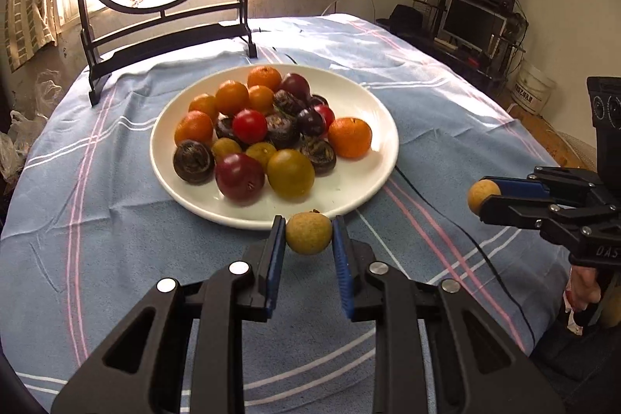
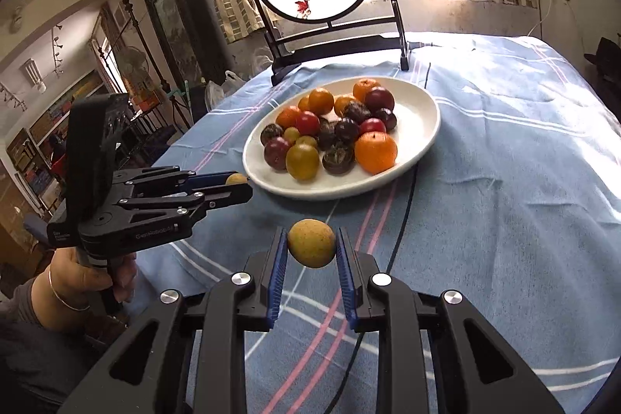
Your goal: Organize fruits
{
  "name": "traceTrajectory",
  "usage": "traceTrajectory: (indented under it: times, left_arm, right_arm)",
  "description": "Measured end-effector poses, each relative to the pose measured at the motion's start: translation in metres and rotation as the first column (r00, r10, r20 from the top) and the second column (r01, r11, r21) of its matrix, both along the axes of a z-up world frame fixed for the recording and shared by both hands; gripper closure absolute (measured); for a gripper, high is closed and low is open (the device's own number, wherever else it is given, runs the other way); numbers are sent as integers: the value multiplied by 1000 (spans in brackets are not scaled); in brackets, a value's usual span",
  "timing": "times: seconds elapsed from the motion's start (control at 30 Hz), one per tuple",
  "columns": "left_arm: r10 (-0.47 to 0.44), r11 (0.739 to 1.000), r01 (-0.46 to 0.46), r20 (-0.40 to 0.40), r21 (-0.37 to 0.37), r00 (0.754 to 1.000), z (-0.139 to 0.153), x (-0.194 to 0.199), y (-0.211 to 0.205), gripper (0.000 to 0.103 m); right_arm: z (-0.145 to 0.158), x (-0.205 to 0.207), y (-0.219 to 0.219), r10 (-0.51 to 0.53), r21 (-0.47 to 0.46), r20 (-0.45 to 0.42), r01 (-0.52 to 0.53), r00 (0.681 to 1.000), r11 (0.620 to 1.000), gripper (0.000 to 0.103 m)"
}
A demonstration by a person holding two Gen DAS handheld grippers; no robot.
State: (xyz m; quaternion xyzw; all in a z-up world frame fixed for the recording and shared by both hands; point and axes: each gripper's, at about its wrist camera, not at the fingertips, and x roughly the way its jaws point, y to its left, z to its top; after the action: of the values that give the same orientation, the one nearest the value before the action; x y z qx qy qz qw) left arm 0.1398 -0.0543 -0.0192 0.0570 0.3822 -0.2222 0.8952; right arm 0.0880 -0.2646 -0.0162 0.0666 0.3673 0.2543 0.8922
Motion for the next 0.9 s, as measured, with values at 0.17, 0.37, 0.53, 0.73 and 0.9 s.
traceTrajectory:
  times: [0.17, 0.37, 0.53, 0.73, 0.9]
  left_arm:
    - [20, 1000, -20, 19, -12, 1000, 16, 32, 0, 80]
    - [16, 1000, -17, 22, 22, 1000, 17, 77, -23, 79]
    - [54, 998, -54, -19, -22, 998, 10, 100, -16, 28]
    - [105, 993, -107, -28, -43, 994, 13, 60, 15, 5]
    - [191, 980, -193, -42, -39, 981, 8, 4, 45, 5]
  right_arm:
    - [28, 47, 7, -15, 6, 38, 15, 999, 1000, 78]
    - [27, 117, 23, -67, -45, 34, 69, 997, 997, 77]
    - [15, 144, 28, -111, -67, 18, 112, 994, 991, 56]
    - [21, 93, 17, -105, -55, 46, 107, 993, 993, 28]
    - [22, 15, 5, -100, -99, 109, 111, 989, 989, 3]
